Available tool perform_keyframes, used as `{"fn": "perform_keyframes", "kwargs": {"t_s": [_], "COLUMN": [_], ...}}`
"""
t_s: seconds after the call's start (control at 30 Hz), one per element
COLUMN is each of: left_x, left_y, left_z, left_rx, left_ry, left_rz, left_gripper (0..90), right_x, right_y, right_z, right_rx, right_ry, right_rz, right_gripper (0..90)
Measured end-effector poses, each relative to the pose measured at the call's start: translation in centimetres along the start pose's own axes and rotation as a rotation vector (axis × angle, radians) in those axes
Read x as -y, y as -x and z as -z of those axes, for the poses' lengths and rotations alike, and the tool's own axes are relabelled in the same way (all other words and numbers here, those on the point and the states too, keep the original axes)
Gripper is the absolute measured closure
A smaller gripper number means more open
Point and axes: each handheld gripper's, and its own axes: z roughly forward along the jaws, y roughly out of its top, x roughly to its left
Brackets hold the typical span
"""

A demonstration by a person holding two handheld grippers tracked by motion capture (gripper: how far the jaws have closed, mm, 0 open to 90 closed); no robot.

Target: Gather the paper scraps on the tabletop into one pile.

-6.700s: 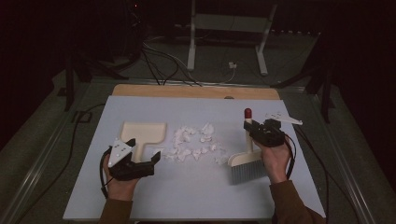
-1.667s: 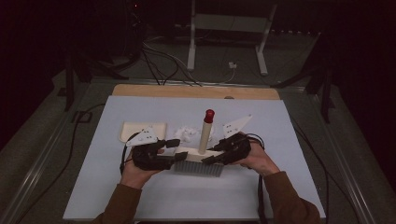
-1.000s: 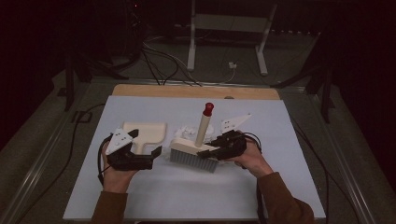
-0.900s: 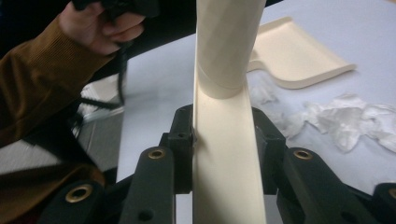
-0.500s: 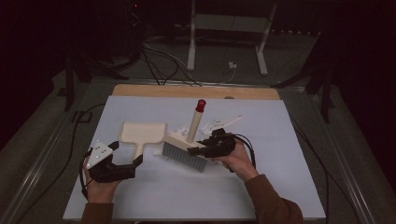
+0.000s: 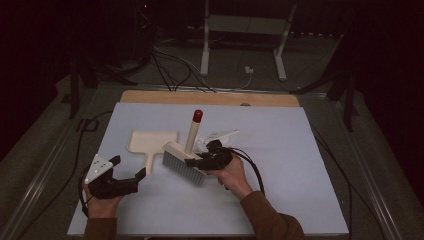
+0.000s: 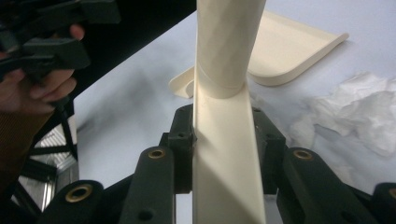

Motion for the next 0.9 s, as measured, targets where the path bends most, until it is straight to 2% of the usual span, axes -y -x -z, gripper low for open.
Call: {"fn": "perform_keyframes", "kwargs": {"t_s": [0.07, 0.1, 0.17, 0.2, 0.27, 0.3, 0.33, 0.37, 0.4, 0.63, 0.67, 0.7, 0.77, 0.9], "left_x": [0.0, 0.0, 0.0, 0.0, 0.1, 0.1, 0.1, 0.2, 0.2, 0.2, 0.2, 0.2, 0.2, 0.2], "left_y": [0.0, 0.1, 0.1, 0.1, 0.0, -0.1, -0.1, -0.2, -0.2, -0.1, -0.1, -0.1, -0.1, -0.1], "left_z": [0.0, 0.1, 0.1, 0.1, 0.0, 0.0, 0.0, 0.1, 0.1, 0.1, 0.1, 0.1, 0.0, 0.0], "left_rx": [0.007, 0.007, 0.003, 0.003, 0.002, 0.001, 0.001, 0.001, 0.000, -0.002, -0.002, -0.002, -0.003, -0.004], "left_ry": [0.006, 0.007, 0.003, 0.004, -0.001, 0.001, 0.001, 0.002, 0.003, 0.006, 0.003, 0.002, 0.002, 0.000], "left_rz": [0.002, 0.000, -0.003, 0.000, -0.001, 0.002, 0.004, 0.006, 0.007, 0.010, 0.008, 0.007, 0.007, 0.006], "left_gripper": [0.5, 0.5, 0.5, 0.5, 0.5, 0.5, 0.5, 0.5, 0.5, 0.5, 0.5, 0.5, 0.5, 0.5], "right_x": [0.0, 0.1, 0.3, 0.5, 0.6, 0.7, 0.7, 0.6, 0.6, 0.8, 0.8, 0.8, 0.8, 0.8], "right_y": [0.0, 0.0, 0.0, -0.2, -0.2, -0.3, -0.3, -0.2, -0.2, 0.4, 0.7, 0.7, 1.1, 1.7], "right_z": [-0.3, -1.1, -1.5, -2.3, -2.5, -2.8, -2.8, -2.8, -2.8, -1.4, -0.8, -0.8, 0.0, 0.9], "right_rx": [0.004, 0.004, 0.009, 0.036, 0.051, 0.078, 0.078, 0.111, 0.111, 0.215, 0.242, 0.242, 0.279, 0.315], "right_ry": [0.001, 0.007, 0.009, -0.002, -0.005, 0.002, 0.002, 0.002, 0.002, 0.002, 0.004, 0.004, 0.011, 0.019], "right_rz": [-0.014, -0.064, -0.081, -0.093, -0.096, -0.117, -0.117, -0.136, -0.136, -0.158, -0.156, -0.156, -0.161, -0.174], "right_gripper": [67.3, 67.3, 67.4, 67.3, 67.3, 67.4, 67.4, 67.4, 67.4, 67.4, 67.4, 67.4, 67.3, 67.3]}}
